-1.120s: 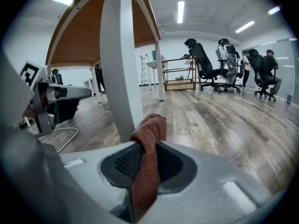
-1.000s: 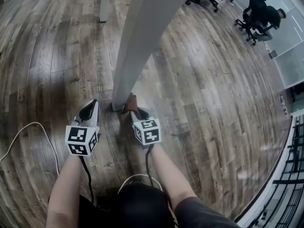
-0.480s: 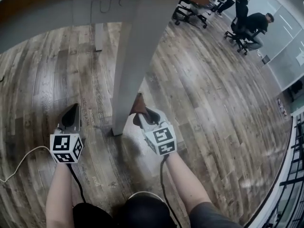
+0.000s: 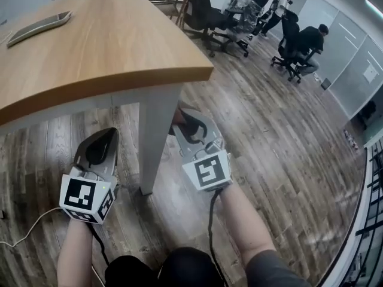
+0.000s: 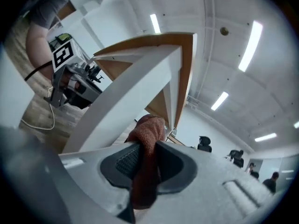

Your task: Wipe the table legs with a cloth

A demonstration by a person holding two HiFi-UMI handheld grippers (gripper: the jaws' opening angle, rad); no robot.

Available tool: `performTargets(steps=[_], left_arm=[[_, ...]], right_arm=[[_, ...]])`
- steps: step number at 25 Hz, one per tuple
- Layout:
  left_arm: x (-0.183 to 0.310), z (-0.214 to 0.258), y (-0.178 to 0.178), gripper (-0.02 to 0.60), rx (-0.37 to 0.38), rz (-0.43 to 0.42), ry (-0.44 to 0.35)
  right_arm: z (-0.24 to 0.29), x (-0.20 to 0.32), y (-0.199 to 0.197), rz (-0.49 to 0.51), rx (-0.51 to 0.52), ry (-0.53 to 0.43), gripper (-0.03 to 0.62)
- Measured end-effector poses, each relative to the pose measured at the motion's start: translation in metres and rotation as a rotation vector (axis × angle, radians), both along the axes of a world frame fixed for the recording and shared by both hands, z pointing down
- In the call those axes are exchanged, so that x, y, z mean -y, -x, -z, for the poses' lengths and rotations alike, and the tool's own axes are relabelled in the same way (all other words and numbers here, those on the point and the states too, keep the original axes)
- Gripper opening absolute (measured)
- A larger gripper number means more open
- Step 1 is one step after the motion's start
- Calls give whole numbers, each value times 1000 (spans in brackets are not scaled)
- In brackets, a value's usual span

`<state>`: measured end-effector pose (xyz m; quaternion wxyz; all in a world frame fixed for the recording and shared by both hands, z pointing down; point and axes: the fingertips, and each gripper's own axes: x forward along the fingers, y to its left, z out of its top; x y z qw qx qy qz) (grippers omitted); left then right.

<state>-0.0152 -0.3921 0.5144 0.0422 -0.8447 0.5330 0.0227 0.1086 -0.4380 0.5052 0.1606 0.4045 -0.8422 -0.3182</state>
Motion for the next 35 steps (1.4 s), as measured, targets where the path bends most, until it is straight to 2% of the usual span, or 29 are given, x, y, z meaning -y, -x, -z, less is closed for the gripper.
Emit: performTargets(steps=[5,9,13,20,25,27,31,35], left_arm=[[4,40,-6,20,31,-16,-56],[7,47,-6,20,30,-22,-74],[11,39,-8,20,53,-31,-70],[4,-26,-10,20,77,-38,29],[-2,-92,-17,20,58,-27,129],[-3,-115,-16,20,58,-18,148],[-9,-163,-10,20,99,20,134],[-13,-217,2,20,89,58,207]], right_arm=[[47,1,9,44,-78,-139,66],[65,-1,12,62,-134,-237,66],[62,-4,20,86,-182,-272,66],[-3,-14,23,113,-279,-227,66],[-73,-20,17,114,-298,-134,66],[-102,-19,17,121,-317,-107,66],[-160,-22,10,116,-332,-28,66],[-213,-20,14,125,-361,33,66]])
